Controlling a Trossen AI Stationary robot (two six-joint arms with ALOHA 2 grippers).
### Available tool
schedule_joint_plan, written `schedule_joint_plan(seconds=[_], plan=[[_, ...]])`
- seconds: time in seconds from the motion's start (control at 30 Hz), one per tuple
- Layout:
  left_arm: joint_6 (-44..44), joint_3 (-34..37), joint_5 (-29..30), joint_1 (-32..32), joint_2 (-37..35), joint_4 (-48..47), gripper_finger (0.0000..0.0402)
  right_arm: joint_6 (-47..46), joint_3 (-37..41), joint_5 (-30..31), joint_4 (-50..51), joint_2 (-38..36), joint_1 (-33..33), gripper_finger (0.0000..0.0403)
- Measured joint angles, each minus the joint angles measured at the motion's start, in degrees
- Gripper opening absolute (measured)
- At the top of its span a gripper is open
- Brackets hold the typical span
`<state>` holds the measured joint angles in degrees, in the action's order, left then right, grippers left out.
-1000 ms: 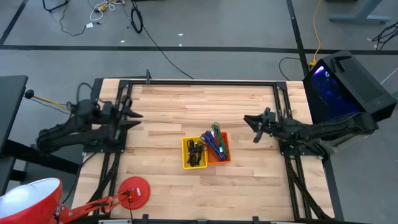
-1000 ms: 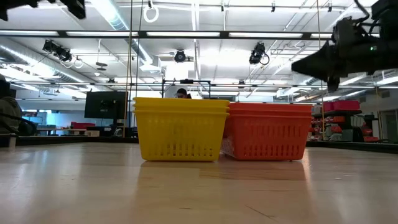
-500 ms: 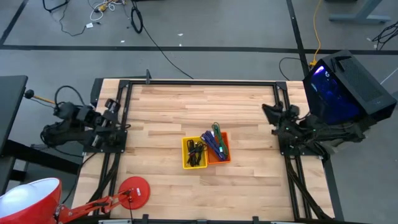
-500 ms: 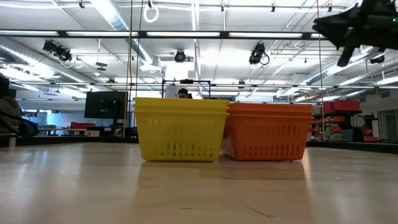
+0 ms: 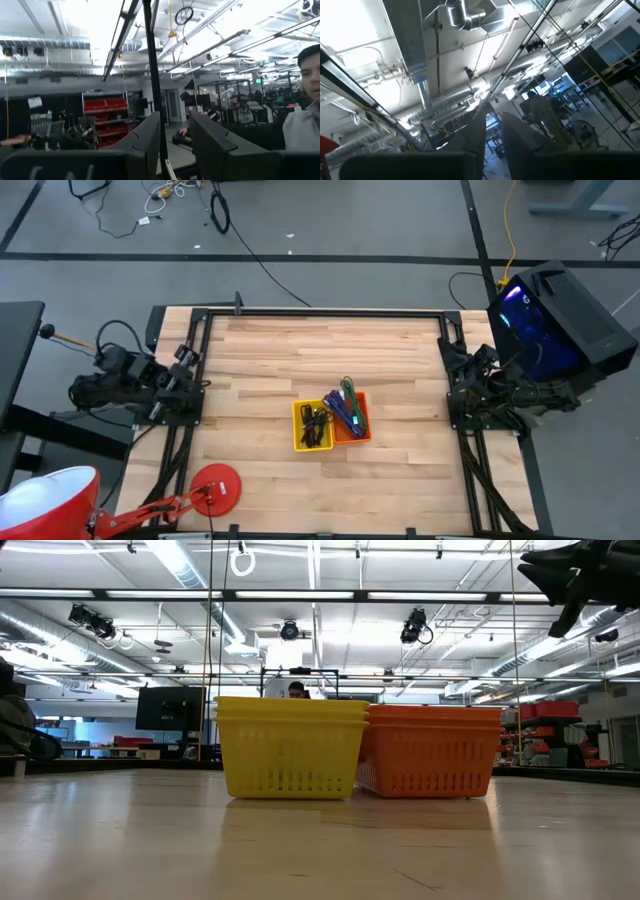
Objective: Pick & Place USB Port
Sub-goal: Return to Home Position
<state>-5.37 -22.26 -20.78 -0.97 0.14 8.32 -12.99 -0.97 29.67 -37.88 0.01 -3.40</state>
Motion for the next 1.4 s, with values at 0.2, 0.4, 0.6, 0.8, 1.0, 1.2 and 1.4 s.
schedule_joint_plan(seconds=[0.2, 0.4, 0.6, 0.8, 1.0, 1.2, 1.4], plan=[[0.00, 7.61, -0.01, -0.13, -0.02, 3.81, 0.0112, 0.00, 0.00, -0.11, 0.37, 0.00, 0.00, 0.0065], [-0.04, 16.65, 0.09, -1.31, 0.04, 4.07, 0.0112, 0.00, 0.00, -0.10, 1.04, 0.09, 0.00, 0.0065], [-0.03, 21.53, 0.40, -1.57, 0.20, -4.55, 0.0112, -0.02, 0.02, 1.05, 1.94, 0.19, -0.02, 0.0065], [-0.31, 21.75, 2.62, -1.33, -0.12, -0.85, 0.0112, 7.49, 0.07, 16.32, 8.43, 0.37, 0.00, 0.0065], [-0.36, 21.75, 2.64, -1.33, 0.17, -0.62, 0.0112, 20.72, 0.07, 8.89, 21.44, 0.44, 0.00, 0.0065], [-0.44, 21.75, 2.64, -1.33, 0.17, -0.57, 0.0112, 19.15, 0.08, -14.94, 27.37, 0.46, 0.00, 0.0065], [1.10, 21.75, 6.52, -1.38, 0.20, -1.94, 0.0112, 19.94, 0.07, -31.44, 36.87, 0.46, -0.02, 0.0065]])
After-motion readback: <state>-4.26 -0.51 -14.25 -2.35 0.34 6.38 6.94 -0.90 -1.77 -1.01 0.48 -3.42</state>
